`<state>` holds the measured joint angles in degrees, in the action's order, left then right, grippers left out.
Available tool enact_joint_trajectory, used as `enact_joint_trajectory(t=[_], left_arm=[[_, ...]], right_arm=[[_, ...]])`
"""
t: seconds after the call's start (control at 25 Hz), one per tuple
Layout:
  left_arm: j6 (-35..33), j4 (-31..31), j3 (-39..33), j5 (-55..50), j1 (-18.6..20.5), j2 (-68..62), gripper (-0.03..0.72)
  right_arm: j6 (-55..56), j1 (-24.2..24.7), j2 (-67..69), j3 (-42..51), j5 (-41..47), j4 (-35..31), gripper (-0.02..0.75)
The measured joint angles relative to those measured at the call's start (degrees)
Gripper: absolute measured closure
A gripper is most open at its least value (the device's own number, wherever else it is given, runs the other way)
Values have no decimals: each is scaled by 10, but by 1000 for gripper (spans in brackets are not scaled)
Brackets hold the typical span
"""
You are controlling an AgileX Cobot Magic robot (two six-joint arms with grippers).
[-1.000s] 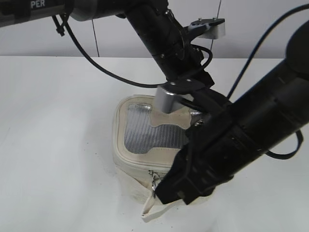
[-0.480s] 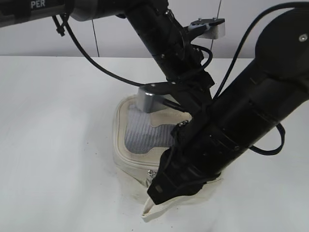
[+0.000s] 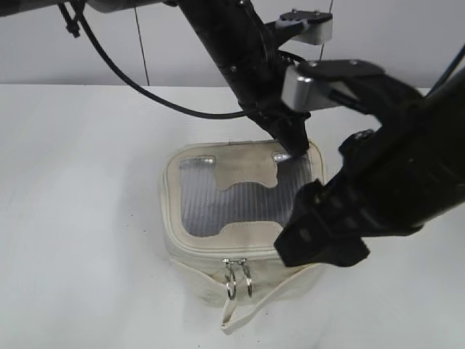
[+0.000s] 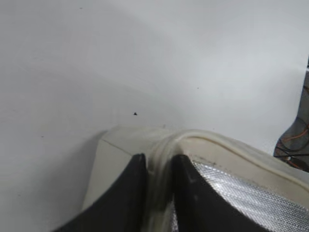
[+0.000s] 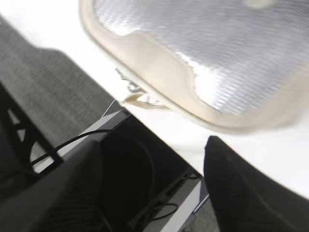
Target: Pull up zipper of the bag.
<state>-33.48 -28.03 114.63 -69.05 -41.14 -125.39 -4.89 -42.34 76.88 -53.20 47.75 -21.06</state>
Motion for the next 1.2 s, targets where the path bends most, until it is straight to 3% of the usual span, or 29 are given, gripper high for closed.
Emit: enact_joint_trajectory(t=[0.24, 0.36, 0.48, 0.64, 0.72, 1.0, 1.2], left_arm=[[2, 58, 3, 21, 2, 40, 438], [4, 76, 3, 38, 2, 52, 424], [60, 133, 3, 40, 2, 62, 422], [179, 271, 3, 26, 4, 74, 421], [211, 310, 3, 7, 14, 81, 421], [301, 334, 3, -7, 106, 111, 421], [352, 340, -3, -8, 176, 149, 421]], right_arm=[[174, 0, -47, 0, 5, 187, 214], [214, 14, -46, 0, 7, 236, 214], [222, 55, -44, 0, 7, 251, 214], [208, 142, -42, 0, 6, 264, 214], [193, 192, -42, 0, 5, 265, 214], [154, 325, -42, 0, -1, 268, 215], [151, 361, -42, 0, -1, 268, 215]])
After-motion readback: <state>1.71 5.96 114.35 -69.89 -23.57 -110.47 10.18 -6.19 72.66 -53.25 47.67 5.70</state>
